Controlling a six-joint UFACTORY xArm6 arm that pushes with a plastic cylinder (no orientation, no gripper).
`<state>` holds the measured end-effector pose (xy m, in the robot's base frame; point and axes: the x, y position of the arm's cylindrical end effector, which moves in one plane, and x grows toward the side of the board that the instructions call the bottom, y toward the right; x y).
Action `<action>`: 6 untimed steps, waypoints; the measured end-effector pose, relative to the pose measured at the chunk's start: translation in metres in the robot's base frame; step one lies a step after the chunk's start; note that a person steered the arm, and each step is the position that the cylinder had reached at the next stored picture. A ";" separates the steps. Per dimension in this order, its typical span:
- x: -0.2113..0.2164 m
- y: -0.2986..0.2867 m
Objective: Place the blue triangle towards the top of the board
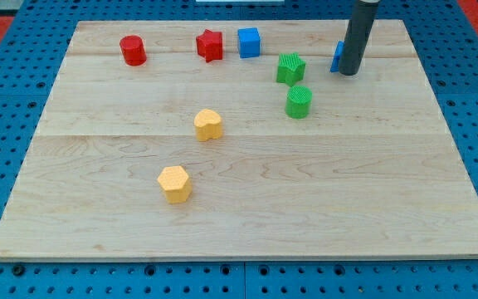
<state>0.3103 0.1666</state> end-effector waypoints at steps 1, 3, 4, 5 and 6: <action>-0.002 0.000; 0.008 0.013; 0.026 0.053; 0.003 0.015; -0.026 -0.007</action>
<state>0.2842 0.1598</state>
